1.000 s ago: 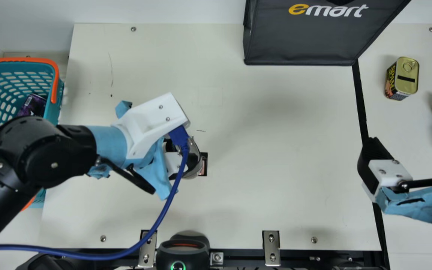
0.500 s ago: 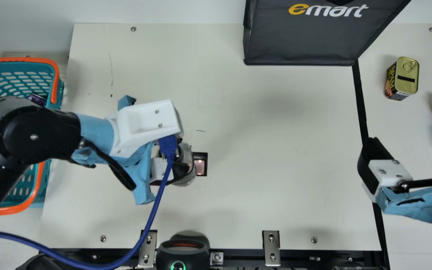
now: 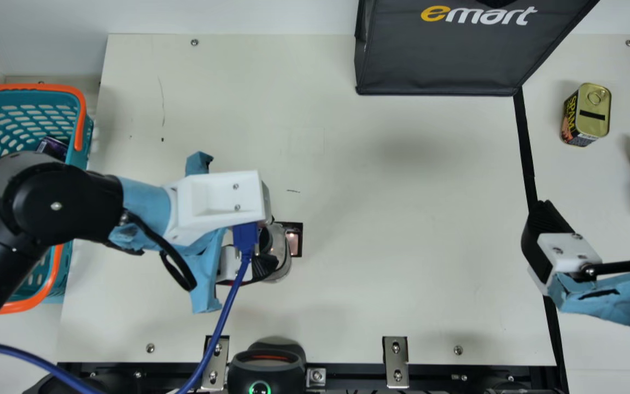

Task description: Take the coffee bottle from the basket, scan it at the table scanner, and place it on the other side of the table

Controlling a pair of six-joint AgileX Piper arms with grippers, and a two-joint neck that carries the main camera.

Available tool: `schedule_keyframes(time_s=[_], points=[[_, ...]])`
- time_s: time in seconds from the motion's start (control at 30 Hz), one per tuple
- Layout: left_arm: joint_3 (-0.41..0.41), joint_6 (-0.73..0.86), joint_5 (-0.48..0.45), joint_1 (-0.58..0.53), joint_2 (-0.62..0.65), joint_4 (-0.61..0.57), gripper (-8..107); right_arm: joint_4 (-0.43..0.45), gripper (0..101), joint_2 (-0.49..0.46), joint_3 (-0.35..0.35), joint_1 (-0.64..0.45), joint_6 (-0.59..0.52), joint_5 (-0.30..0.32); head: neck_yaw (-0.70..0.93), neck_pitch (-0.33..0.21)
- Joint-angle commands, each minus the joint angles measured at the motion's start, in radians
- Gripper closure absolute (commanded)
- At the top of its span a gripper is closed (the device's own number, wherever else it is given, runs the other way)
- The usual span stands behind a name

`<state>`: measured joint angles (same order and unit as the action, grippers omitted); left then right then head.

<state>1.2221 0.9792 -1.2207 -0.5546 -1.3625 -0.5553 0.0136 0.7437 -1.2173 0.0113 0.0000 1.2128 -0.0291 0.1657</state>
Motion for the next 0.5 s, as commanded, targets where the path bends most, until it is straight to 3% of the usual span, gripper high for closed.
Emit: schedule_keyframes(time_s=[0.0, 0.47], points=[[0.016, -0.017, 0.001, 0.003, -0.006, -0.003, 107, 0.000, 6, 0.000, 0.000, 0.000, 0.000, 0.000, 0.002, -0.027], [0.082, -0.266, 0.216, -0.118, -0.138, 0.034, 107, 0.000, 6, 0.000, 0.000, 0.000, 0.000, 0.000, 0.002, -0.027]])
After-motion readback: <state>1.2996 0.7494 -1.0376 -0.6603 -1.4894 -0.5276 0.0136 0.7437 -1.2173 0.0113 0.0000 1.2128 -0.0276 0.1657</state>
